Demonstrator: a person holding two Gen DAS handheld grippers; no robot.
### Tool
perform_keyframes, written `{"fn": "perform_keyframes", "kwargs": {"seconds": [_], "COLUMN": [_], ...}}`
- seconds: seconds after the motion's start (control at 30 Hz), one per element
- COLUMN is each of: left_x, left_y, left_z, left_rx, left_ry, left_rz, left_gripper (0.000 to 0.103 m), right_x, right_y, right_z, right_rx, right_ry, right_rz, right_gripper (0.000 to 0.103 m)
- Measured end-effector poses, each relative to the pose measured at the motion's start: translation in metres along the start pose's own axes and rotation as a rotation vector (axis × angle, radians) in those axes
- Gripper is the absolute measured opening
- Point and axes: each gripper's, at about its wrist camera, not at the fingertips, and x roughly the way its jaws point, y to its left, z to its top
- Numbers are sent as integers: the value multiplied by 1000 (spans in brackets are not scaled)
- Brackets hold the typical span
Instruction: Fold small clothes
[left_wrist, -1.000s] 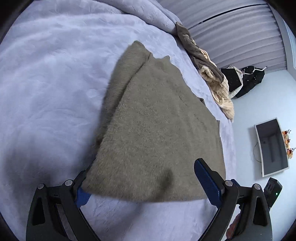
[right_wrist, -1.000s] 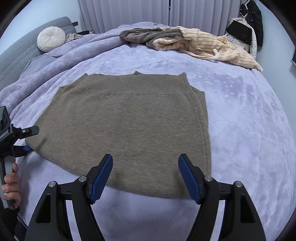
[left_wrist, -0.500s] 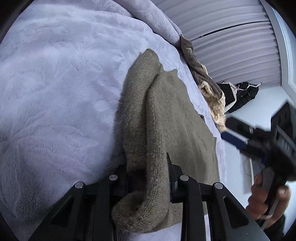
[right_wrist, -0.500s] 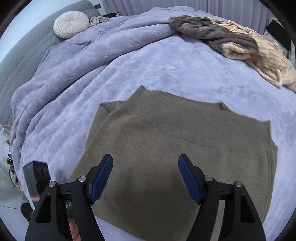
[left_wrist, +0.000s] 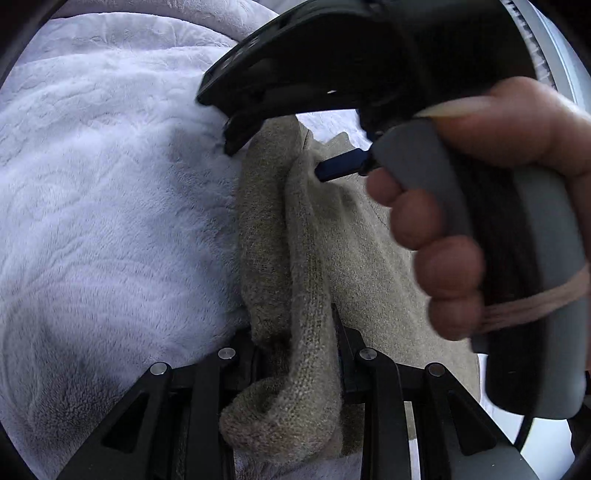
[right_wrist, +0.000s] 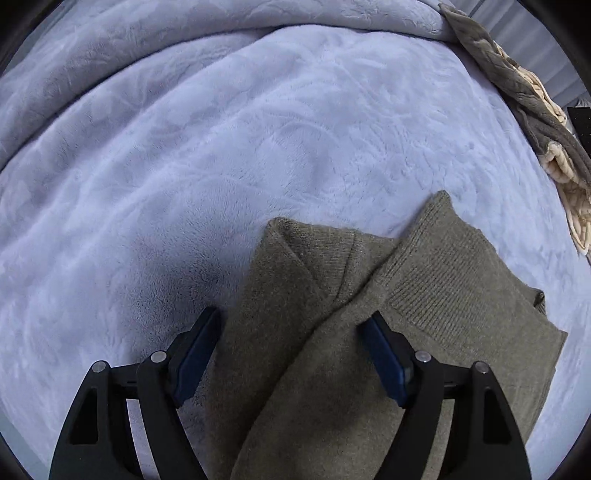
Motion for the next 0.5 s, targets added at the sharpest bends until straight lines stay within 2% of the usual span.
{"fn": "perform_keyframes", "kwargs": {"seconds": [0.03,0.07,0.1,0.13,0.17,0.2,0.3,0.5], "left_x": [1,-1,-2,-3,-4,-5,-11,-14], "left_y": [1,2,1,0,-2,-4,-15,-45], "left_z": [0,-2,-3,-4,-4,-5,-8,-12], "left_rx": [-5,-4,1,6,14,20,56,160], "left_ry": [0,0,-2,-4,-7,-8,-20,-26], "left_rz": [-6,-8,-3,3,13,21,56,163], "left_gripper": [30,30,30,30,30,30,28,26], "right_x": [1,1,-1,-3,-5,-8,-21,-38], "right_y": [2,3,2,-1,-7,-16,-45,-79], "right_z": [0,0,-1,-3,-4,-5,-14,-40], "right_rx": [-6,-11,-14,-20,-18,-5,49,95], "right_ry": [-7,-16,-30,-37,-40,-44,-85,-186], "right_rz": [-10,-7,-5,-15,-5,32,180,308], "right_gripper": [82,77,56,45,30,23,20,19]}}
